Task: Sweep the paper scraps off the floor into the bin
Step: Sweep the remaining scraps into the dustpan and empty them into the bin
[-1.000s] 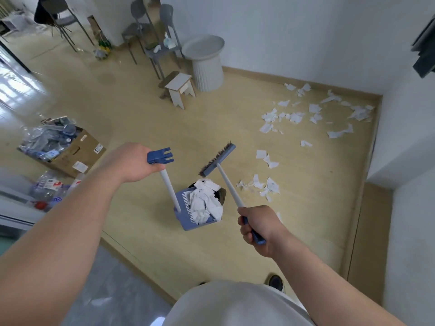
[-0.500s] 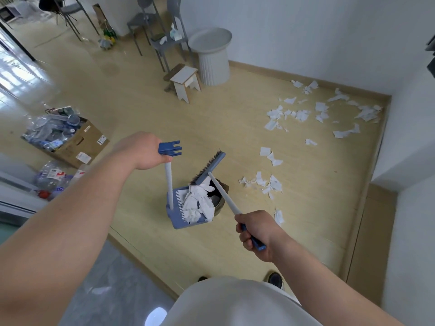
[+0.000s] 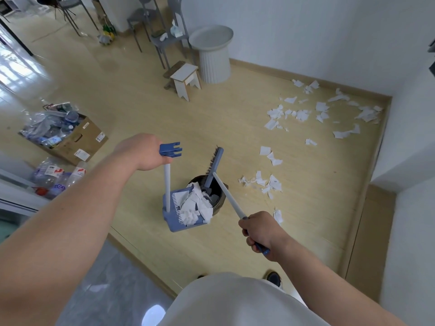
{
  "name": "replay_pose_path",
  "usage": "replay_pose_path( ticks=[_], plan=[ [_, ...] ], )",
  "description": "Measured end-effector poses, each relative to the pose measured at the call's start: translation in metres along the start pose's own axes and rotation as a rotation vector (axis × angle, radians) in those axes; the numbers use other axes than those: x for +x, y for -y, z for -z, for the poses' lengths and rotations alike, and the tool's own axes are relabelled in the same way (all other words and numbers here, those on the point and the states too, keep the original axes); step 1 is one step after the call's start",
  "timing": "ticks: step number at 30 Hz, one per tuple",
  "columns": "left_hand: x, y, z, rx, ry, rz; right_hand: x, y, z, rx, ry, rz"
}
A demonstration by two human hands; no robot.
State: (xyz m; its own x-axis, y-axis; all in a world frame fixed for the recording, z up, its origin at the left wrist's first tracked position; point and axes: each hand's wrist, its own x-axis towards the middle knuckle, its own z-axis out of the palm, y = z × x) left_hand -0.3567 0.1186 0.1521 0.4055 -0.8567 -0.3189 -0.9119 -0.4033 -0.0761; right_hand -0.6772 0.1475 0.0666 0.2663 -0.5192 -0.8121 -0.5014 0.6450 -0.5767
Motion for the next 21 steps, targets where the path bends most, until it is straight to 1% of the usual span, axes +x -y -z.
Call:
replay_pose_path(
  ticks=[2,7,10,16,21],
  plan=[
    [0.002,0.001,0.0,0.006,-0.004,-0.001,-0.003,0.002,0.002,0.015,0.002,0.009],
    [0.004,0.002,0.001,0.012,-0.002,-0.003,-0.009,0.008,0.001,0.166,0.048,0.027],
    [0.004,0.001,0.003,0.016,0.002,-0.004,-0.008,0.009,-0.003,0.188,0.056,0.03],
    [0.005,0.004,0.007,0.008,0.001,-0.016,-0.003,0.006,-0.01,0.119,0.035,0.027],
    [0.003,0.008,0.007,-0.015,0.008,-0.007,0.008,-0.004,-0.009,0.011,-0.009,0.031]
  ],
)
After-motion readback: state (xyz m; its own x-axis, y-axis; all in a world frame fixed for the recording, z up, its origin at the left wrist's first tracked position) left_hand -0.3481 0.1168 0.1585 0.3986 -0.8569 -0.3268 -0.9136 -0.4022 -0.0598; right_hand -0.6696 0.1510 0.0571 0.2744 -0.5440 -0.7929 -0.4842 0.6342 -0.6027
